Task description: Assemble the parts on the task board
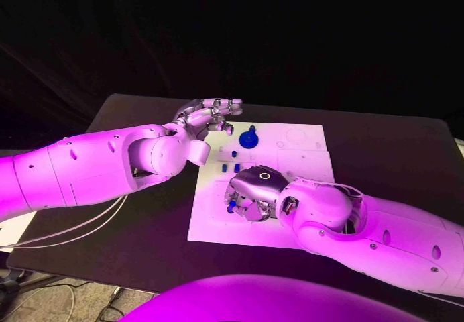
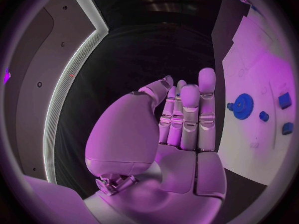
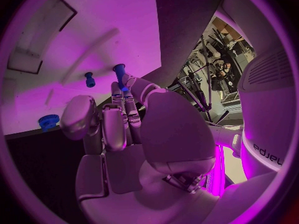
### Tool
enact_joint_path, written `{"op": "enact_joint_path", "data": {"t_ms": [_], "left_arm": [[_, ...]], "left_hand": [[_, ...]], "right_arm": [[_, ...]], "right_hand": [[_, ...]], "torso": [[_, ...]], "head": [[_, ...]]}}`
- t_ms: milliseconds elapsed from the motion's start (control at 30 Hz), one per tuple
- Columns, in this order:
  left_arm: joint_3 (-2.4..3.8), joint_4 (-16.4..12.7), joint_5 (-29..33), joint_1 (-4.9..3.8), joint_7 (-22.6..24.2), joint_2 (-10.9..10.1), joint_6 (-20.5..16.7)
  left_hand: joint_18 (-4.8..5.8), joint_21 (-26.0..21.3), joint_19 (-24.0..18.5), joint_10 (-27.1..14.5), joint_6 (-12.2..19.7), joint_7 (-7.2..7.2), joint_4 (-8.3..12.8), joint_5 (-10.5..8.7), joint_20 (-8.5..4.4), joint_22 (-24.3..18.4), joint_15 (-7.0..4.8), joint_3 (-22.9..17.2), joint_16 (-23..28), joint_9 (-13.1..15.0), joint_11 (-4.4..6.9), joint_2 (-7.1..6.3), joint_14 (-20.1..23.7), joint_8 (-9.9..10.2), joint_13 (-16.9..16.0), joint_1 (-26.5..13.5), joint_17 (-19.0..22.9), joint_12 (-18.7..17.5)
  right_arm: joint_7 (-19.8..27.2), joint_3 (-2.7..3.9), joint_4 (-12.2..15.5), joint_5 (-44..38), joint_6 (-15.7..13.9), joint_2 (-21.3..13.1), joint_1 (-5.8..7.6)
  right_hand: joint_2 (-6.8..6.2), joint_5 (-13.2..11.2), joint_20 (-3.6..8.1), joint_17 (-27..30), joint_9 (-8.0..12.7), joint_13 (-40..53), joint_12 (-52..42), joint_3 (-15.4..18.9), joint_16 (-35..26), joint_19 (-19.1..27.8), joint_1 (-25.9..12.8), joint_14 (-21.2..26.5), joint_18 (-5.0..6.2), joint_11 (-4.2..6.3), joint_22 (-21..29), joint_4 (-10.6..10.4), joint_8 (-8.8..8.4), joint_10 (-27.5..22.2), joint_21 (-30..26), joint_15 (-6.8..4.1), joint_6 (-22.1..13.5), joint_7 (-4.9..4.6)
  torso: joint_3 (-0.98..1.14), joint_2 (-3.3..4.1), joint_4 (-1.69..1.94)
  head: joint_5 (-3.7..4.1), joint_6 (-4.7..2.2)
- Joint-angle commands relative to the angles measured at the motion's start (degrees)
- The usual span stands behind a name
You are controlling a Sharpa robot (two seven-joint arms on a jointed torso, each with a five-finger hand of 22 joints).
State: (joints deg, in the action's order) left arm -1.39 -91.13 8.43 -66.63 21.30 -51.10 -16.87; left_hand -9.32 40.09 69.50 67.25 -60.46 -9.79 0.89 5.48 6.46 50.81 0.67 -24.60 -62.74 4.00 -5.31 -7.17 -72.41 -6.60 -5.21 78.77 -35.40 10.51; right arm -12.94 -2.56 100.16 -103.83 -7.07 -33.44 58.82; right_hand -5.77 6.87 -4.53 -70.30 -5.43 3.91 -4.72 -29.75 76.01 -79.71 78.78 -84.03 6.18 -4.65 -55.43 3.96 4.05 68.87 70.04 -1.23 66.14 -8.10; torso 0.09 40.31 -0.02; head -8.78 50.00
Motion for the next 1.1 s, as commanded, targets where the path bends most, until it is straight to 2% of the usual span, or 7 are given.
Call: {"op": "enact_joint_path", "data": {"t_ms": [33,100,267,500,733,967,1100], "left_arm": [[0.04,-0.21,-0.24,-0.01,0.24,0.06,1.06],[0.04,-0.22,-0.24,-0.01,0.21,0.05,1.05],[0.04,-0.21,-0.24,-0.01,0.15,0.03,1.05],[0.04,-0.16,-0.24,-0.01,0.11,0.0,1.07],[0.04,-0.15,-0.24,-0.01,0.09,-0.15,1.07],[0.04,-0.13,-0.24,-0.01,0.03,-0.19,1.13],[0.03,-0.23,-0.24,-0.02,0.04,-0.33,0.99]], "left_hand": [[-0.75,-0.34,-0.27,-0.31,0.51,-0.06,-0.1,0.03,-0.07,-0.05,-0.04,0.29,0.28,-0.06,-0.1,0.64,0.55,-0.32,-0.05,0.13,0.06,0.2],[-0.75,-0.34,-0.27,-0.31,0.51,-0.06,-0.1,0.03,-0.07,-0.05,-0.04,0.29,0.28,-0.06,-0.1,0.64,0.55,-0.32,-0.05,0.13,0.06,0.2],[-0.75,-0.34,-0.27,-0.31,0.51,-0.06,-0.1,0.03,-0.07,-0.05,-0.04,0.29,0.28,-0.06,-0.1,0.64,0.55,-0.32,-0.05,0.13,0.06,0.2],[-0.75,-0.34,-0.27,-0.31,0.51,-0.06,-0.1,0.03,-0.07,-0.05,-0.04,0.29,0.28,-0.06,-0.1,0.64,0.55,-0.32,-0.05,0.13,0.06,0.2],[-0.75,-0.34,-0.27,-0.31,0.51,-0.06,-0.1,0.03,-0.07,-0.05,-0.04,0.29,0.28,-0.06,-0.1,0.64,0.55,-0.32,-0.05,0.13,0.06,0.2],[-0.75,-0.34,-0.27,-0.31,0.51,-0.06,-0.1,0.03,-0.07,-0.05,-0.04,0.29,0.28,-0.06,-0.1,0.64,0.55,-0.32,-0.05,0.13,0.06,0.2],[-0.76,-0.44,-0.28,-0.38,0.55,-0.07,-0.07,0.03,-0.06,-0.13,-0.04,0.36,0.32,-0.06,-0.11,0.68,0.62,-0.34,-0.06,0.16,0.22,0.28]], "right_arm": [[-1.03,-0.36,-0.78,-0.39,3.19,0.09,-0.3],[-0.86,-0.4,-1.02,-0.2,3.09,0.18,-0.29],[-0.12,-0.45,-1.11,0.14,1.34,0.08,-0.29],[1.36,-0.45,0.05,0.84,-3.23,-1.72,-0.27],[3.45,-0.27,2.58,2.32,-12.97,-5.84,0.92],[1.28,0.57,6.85,12.38,-13.5,-14.19,4.38],[-3.06,0.65,8.32,18.03,-13.01,-19.66,6.36]], "right_hand": [[-1.23,0.29,-0.49,0.39,0.63,-0.4,1.22,0.3,-0.3,0.51,-2.25,-2.47,0.2,-0.26,0.53,-0.75,-0.62,-2.2,-0.59,1.02,-2.18,-0.63],[-2.57,0.49,-1.05,0.68,1.28,-0.47,1.26,1.16,-0.46,0.77,-3.36,-2.37,0.32,-1.04,1.11,-1.05,-0.62,-6.11,-0.99,1.71,-4.79,-1.09],[-3.6,-0.03,-1.73,0.92,1.67,-0.25,0.72,6.07,-0.4,1.2,-3.83,-2.26,0.57,-1.71,2.15,-1.56,-0.52,-12.7,-1.72,2.15,-10.83,-0.06],[-2.71,1.1,-1.72,1.11,1.46,-0.1,-0.49,8.93,-0.36,0.9,-3.01,-2.2,0.54,-1.54,1.82,-1.95,-0.25,-12.31,-1.43,2.06,-10.35,-0.04],[-2.25,1.77,-1.54,1.86,1.38,-0.06,-1.46,9.39,-0.85,1.09,-2.19,-2.01,0.66,-1.25,2.46,-1.82,-0.14,-11.06,-1.83,1.83,-9.46,-0.6],[-1.61,1.76,-1.2,1.91,1.36,0.24,-4.05,9.48,-0.79,0.83,-3.14,-2.1,0.57,-0.44,2.06,-3.05,-0.14,-5.17,-1.56,1.23,-8.4,-0.72],[-1.66,3.68,-0.68,-4.25,1.18,1.69,-6.85,11.46,3.77,-1.72,-8.06,-3.51,-0.7,0.4,-5.16,-6.95,0.36,1.65,3.03,0.71,-6.98,-0.79]], "torso": [[0.0,0.02,0.05],[0.0,0.01,0.05],[0.02,-0.01,0.04],[0.05,-0.04,-0.02],[0.06,-0.07,-0.22],[-0.04,-0.14,-0.18],[-0.22,-0.35,-0.58]], "head": [[-0.03,0.0],[-0.04,0.0],[-0.02,0.0],[0.12,0.0],[0.6,0.0],[3.15,-0.69],[4.02,-0.95]]}}
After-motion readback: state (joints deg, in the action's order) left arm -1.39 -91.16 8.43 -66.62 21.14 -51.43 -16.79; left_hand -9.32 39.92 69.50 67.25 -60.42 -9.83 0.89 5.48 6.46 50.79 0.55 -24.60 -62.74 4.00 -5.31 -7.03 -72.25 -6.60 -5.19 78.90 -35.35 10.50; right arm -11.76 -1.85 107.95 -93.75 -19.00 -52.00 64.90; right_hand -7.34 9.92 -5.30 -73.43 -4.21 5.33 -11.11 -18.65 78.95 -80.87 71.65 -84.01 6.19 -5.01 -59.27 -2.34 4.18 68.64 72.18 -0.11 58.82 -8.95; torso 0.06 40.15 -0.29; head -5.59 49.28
